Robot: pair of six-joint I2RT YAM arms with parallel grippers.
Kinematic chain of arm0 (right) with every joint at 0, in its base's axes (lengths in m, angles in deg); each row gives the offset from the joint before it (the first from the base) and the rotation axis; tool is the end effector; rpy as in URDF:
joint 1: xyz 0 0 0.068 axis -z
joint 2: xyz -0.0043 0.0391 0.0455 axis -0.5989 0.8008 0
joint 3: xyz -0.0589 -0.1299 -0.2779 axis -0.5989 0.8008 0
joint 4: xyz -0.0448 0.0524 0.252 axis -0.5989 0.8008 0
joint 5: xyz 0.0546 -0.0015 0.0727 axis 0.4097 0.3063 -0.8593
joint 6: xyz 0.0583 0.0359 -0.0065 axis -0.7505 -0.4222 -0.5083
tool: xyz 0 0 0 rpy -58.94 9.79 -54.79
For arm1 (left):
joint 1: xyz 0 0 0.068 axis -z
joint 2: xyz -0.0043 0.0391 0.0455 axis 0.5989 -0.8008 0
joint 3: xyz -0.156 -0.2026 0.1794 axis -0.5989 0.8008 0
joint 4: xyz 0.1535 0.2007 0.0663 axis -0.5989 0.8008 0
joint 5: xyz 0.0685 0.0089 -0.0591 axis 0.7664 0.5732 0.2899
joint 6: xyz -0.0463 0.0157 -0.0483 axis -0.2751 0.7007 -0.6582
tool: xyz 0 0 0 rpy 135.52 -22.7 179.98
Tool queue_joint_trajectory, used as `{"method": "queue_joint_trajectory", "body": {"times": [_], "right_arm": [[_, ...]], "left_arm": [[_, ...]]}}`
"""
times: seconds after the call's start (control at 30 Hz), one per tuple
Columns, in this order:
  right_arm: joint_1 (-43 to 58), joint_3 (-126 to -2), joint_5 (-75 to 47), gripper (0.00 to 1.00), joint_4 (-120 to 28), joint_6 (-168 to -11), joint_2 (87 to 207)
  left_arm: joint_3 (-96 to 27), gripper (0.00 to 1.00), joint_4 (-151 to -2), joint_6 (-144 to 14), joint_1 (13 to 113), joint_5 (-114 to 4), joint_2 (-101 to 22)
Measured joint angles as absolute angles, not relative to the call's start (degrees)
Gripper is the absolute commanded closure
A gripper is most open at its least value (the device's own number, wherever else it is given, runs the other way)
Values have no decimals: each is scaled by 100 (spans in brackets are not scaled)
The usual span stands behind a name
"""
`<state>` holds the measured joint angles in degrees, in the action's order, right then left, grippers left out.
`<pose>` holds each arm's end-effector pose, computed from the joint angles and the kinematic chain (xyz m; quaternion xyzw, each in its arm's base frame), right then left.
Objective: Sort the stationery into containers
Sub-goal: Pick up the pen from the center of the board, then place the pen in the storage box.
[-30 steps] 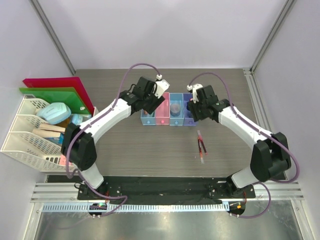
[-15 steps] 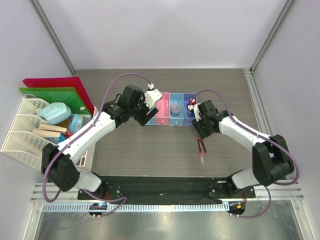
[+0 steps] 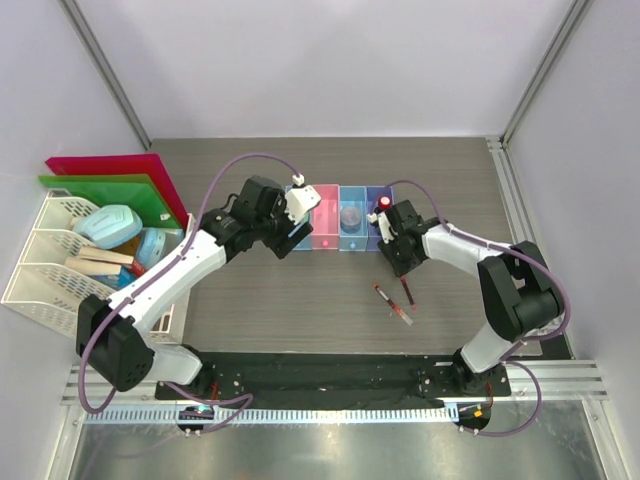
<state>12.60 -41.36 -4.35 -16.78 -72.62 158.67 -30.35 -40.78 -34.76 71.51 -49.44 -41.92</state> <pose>0.2801 0.1237 0.1847 -0.2846 0.9423 0.0046 0.1765 0.2460 -0.1739 0.3379 0.4225 0.8173 -0.0774 0.3841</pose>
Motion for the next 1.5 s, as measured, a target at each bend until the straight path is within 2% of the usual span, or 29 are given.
{"method": "queue_joint_trajectory", "body": {"times": [0.03,0.07,0.1,0.33,0.53,0.87,1.13,1.5], "right_arm": [[1260,-4152,-448,83,-1704,-7245,15893],[1260,-4171,-453,98,-1715,-7238,15919],[1260,-4202,-448,99,-1728,-7234,15948],[1265,-4287,-527,99,-1796,-7157,15952],[1245,-4383,-1246,99,-1184,-7052,15681],[950,-5972,-2376,99,-389,-7179,15065],[913,-7690,-2783,99,-1239,-8082,16311],[913,-8567,-2964,99,-2426,-8851,18212]], "left_arm": [[-3024,26,-4075,-3476,7151,-4946,-4188],[-3022,26,-4067,-3476,7151,-4957,-4186],[-3020,26,-4058,-3476,7151,-4964,-4184],[-2992,27,-4032,-3352,7151,-5143,-4103],[-2622,26,-4065,-3142,7151,-5261,-3871],[-1698,22,-4307,-3164,7046,-5266,-3615],[-963,16,-4563,-3177,6771,-5416,-2804],[-749,14,-4558,-2849,6544,-5709,-2356]]}}
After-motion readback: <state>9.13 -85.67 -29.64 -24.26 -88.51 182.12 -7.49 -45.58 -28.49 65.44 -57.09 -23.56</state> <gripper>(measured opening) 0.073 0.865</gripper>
